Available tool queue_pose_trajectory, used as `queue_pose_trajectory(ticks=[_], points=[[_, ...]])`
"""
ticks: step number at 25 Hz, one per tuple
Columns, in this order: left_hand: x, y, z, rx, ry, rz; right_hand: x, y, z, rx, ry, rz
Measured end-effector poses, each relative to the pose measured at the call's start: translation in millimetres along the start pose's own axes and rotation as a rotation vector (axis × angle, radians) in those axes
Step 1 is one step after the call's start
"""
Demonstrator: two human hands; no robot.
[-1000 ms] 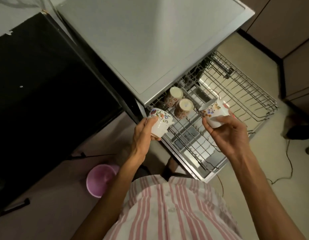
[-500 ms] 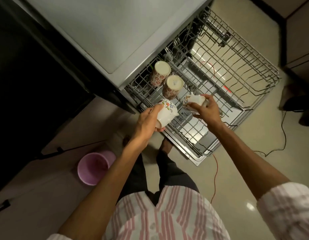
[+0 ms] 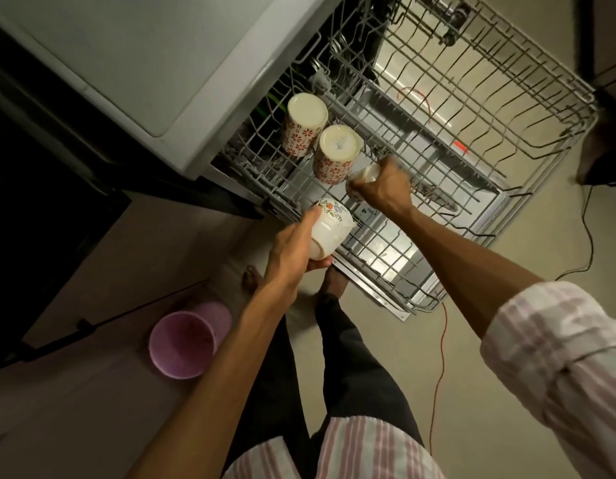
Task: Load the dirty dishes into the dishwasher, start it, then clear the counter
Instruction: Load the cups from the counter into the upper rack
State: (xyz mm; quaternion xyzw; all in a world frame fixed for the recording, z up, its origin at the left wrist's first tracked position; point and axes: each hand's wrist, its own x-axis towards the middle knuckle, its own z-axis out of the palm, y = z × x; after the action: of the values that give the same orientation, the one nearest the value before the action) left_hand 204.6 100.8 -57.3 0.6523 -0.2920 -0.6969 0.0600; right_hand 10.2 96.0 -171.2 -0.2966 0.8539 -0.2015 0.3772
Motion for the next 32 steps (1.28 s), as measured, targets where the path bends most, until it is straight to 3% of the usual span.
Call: queue_pose_trajectory(ticks=[5,10,16,21,24,27,32], points=[[1.7,-2.5,3.5,0.037,0.003,-0.02,4.2,-6.3,12.6,-0.227,0.054,-0.027],[7.0,-1.4,3.4,0.047,-0.003,-0.006,10.2,-7.5,27.4,-0.285,-0.017,0.068],[15.8,-1.6,5.6,-0.002,-0.014,-0.029,-0.3,13.0,18.0,-0.138,-0.129,0.119],[19.1,-0.9,21.4,-0.233,-0.086,-0.127,-64.9,18.4,-22.5,0.19,-0.009,0.167],[21.5,-0.1,33.1,-0.464,-0.144,-0.239,-119.5,18.2,-40.2,0.45,-0.047,0.08],[23.1,-3.3,52.8,-0.483,-0.186,-0.324,-155.2,12.1,-34.3,0.444,-0.182,-0.051],[37.0,-15.1,77.7,-0.316,-0.225,-0.465,-143.7,17.8,-8.3,0.115,0.121,-0.002]])
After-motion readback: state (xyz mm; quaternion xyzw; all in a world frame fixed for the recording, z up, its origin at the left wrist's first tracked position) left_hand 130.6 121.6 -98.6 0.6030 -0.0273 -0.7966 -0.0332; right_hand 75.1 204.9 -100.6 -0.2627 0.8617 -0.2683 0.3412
